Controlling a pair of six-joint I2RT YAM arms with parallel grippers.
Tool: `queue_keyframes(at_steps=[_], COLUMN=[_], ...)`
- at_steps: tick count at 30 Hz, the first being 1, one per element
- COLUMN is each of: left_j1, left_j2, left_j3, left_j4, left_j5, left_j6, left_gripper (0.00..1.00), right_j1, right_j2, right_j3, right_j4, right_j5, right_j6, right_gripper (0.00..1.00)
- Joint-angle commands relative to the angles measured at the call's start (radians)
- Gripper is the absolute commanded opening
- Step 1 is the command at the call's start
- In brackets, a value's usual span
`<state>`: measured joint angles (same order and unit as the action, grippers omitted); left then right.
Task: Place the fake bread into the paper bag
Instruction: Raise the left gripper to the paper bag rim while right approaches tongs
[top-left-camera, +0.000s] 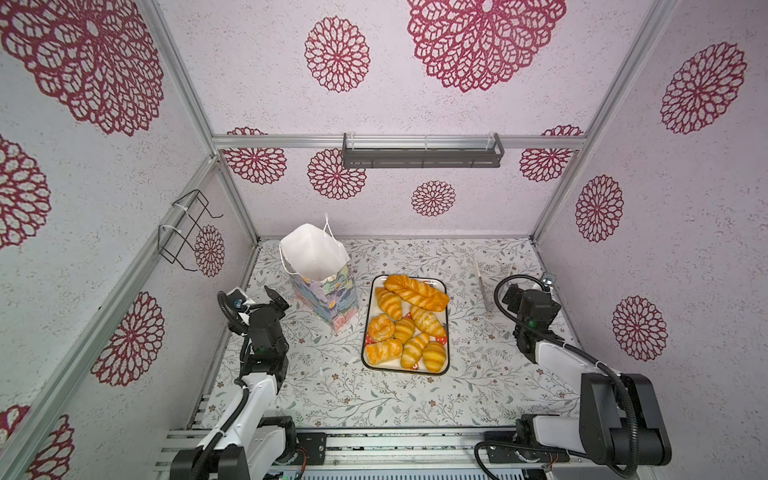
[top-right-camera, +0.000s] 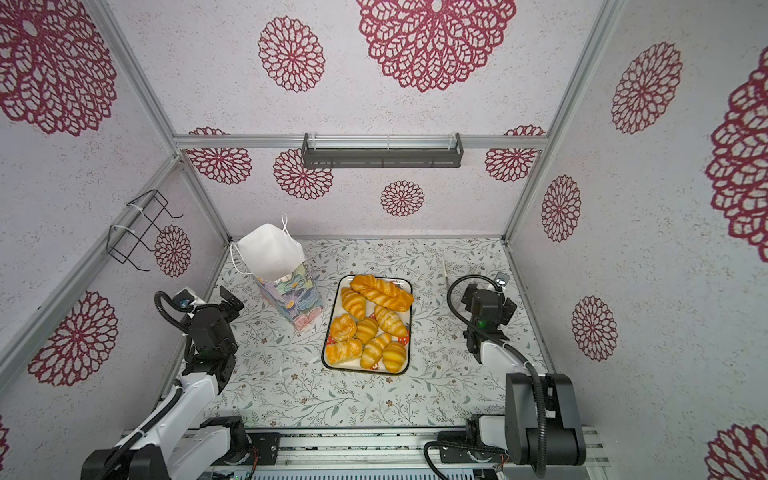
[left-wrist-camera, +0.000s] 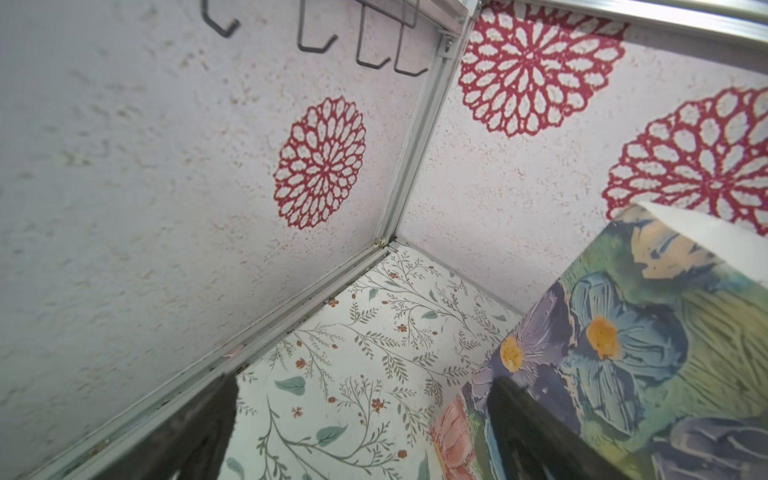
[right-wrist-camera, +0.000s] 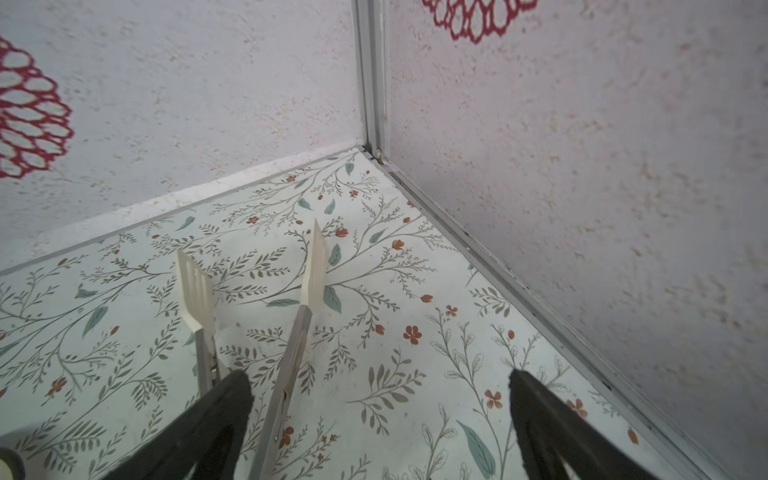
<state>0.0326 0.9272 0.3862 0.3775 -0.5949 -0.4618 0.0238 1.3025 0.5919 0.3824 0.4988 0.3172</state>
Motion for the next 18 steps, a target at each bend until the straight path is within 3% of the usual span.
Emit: queue_keyframes(at_steps=[1,5,9,13,18], left_j1=[-0.009,-0.016,-0.020,-0.020,-0.019], left_j2=[-0.077,-0.170,-0.208,-0.204,-0.132], left_j3=[0.034,0.087,0.254,0.442,0.668], left_j4=[-0.205,-0.358,-0.614,-0.770,-0.889], left_j5=[-0.014,0.082,0.145,0.299,0.418], left_j6=[-0.143,-0.180,-0.302,-0.278,-0.198], left_gripper=[0.97,0.97,0.97,0.97,0.97], right_j1=[-0.007,-0.007,-0.007,-0.007,-0.009], right_j2=[0.013,0.064,0.059,0.074,0.086], right_j3=[0.145,0.281,0.326,0.390,0.431], right_j4=[-0.378,-0.570,-0.656,-0.732,-0.752], right_j5=[0.080,0.041,0.029,0.003,-0.122], right_j6=[0.193,0.228,0.253,0.242,0.192], right_gripper=[0.99,0.99,0.99,0.99,0.99])
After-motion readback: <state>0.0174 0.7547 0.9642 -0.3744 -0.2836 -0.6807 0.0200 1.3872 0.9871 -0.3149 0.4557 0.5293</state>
